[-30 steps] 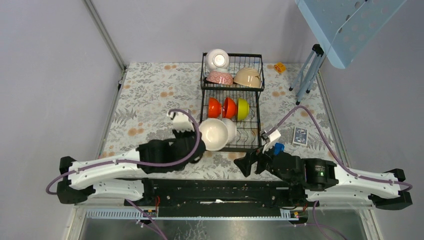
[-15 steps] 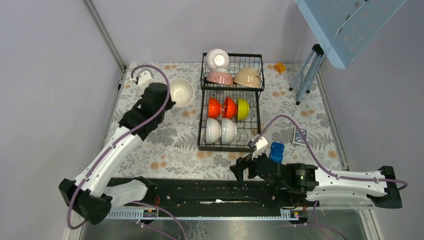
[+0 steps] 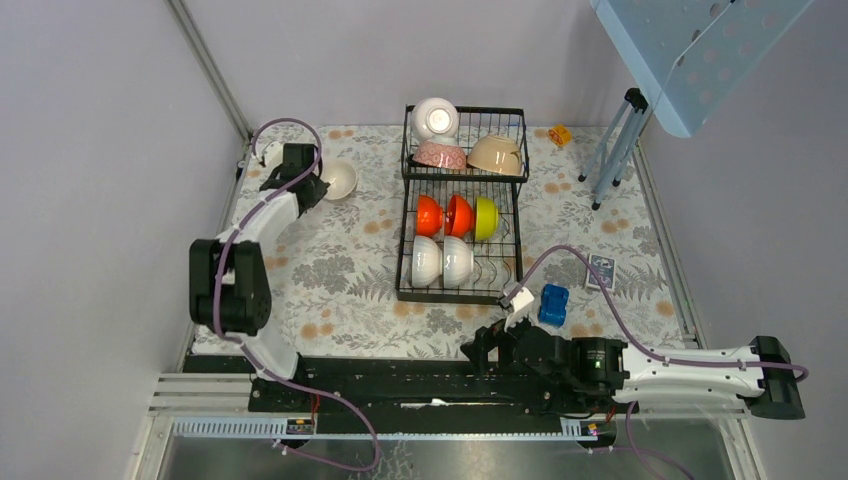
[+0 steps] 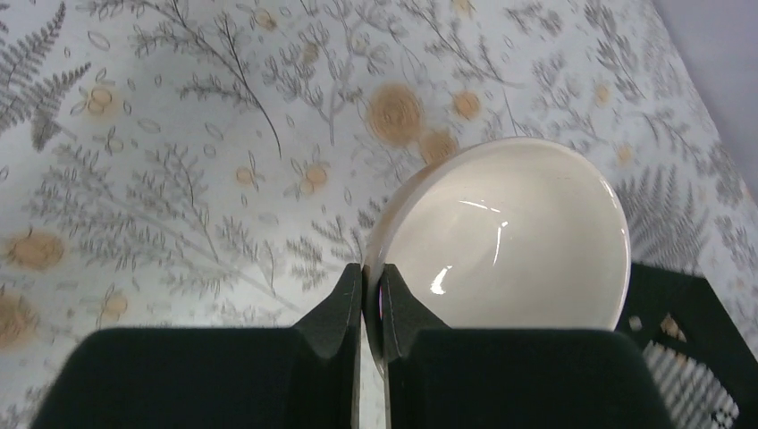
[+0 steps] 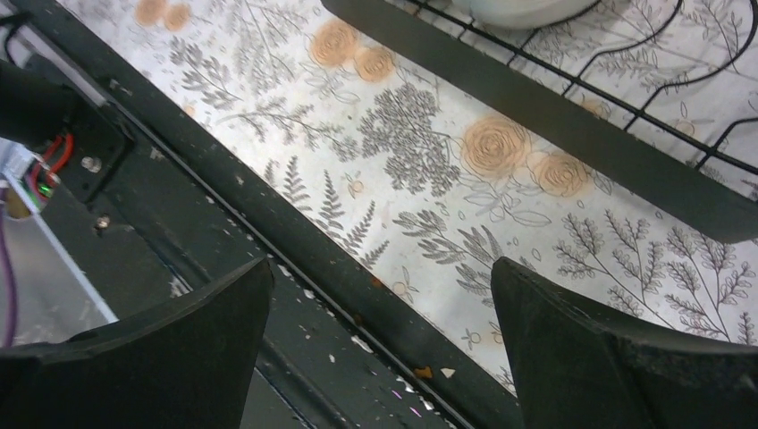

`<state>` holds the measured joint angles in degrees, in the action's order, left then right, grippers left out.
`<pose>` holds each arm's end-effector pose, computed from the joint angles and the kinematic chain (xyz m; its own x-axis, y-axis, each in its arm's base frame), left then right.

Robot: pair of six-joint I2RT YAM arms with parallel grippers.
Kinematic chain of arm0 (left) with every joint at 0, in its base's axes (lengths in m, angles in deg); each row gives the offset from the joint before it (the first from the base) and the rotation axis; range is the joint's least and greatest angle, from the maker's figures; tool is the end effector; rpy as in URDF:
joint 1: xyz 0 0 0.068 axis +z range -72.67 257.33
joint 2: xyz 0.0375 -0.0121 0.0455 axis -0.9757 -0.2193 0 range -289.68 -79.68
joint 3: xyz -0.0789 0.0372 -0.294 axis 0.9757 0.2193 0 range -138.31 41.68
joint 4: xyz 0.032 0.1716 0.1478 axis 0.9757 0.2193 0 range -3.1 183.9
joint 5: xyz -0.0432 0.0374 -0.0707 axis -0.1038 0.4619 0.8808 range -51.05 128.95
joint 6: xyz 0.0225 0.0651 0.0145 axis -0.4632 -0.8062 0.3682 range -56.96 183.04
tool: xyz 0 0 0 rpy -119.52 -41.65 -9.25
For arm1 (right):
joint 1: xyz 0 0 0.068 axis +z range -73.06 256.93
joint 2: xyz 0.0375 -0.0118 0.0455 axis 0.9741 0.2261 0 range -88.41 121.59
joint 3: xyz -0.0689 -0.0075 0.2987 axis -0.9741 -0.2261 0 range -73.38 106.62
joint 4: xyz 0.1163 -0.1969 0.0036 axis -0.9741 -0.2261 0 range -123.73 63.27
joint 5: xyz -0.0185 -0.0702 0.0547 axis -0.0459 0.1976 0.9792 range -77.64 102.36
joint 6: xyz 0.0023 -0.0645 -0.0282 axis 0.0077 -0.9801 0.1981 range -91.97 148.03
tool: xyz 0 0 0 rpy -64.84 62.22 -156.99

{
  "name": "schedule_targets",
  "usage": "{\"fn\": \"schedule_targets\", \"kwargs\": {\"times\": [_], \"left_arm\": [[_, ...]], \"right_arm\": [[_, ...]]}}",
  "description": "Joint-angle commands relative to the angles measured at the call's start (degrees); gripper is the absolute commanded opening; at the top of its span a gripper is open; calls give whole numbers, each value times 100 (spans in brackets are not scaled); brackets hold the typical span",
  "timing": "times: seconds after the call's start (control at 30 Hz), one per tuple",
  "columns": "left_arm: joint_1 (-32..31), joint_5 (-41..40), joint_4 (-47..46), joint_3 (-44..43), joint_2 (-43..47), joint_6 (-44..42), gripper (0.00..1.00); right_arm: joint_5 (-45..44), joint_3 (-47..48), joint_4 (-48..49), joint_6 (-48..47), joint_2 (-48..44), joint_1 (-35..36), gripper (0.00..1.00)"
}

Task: Unload the bowls from the dish rack
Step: Place the bowl at the center of the board.

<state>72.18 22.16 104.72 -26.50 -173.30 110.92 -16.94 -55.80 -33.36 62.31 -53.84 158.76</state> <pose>0.3482 -0.0146 0.2875 -0.3661 -0.6799 -0.6354 -0.5891 0.6979 -0.4074 0.0431 0.1008 0.2295 -0.4973 -0.0079 -0.8675 -0.6284 0.6927 0.3539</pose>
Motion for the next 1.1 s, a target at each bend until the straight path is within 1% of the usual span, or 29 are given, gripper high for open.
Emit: {"fn": "schedule_targets", "kwargs": {"times": [0.0, 0.1, 0.3, 0.33, 0.43, 0.63, 0.9, 1.07], "left_arm": [[341, 269, -959, -944, -554, 180, 0], [486, 322, -861, -1431, -1059, 174, 0], [626, 325, -985, -1906, -1719, 164, 0], [629, 267, -1002, -1910, -1823, 184, 0], [646, 260, -1175, -1869, -1979, 184, 0], [647, 232, -1565, -1695, -2103, 16, 0], [654, 246, -1413, -1725, -2292, 90, 0], [655, 263, -1403, -1733, -2402, 134, 0]], "right_arm": [[-92, -152, 222, 78, 71, 36, 98], [-293, -241, 264, 186, 139, 36, 97], [-286, -425, 608, 389, 287, 31, 97], [-283, -433, 784, 425, 322, 35, 96], [-257, -398, 803, 519, 437, 36, 96], [-208, -305, 355, 789, 443, 36, 95], [-254, -510, 371, 1035, 200, 36, 94], [-244, -475, 283, 1078, 169, 36, 94]]}}
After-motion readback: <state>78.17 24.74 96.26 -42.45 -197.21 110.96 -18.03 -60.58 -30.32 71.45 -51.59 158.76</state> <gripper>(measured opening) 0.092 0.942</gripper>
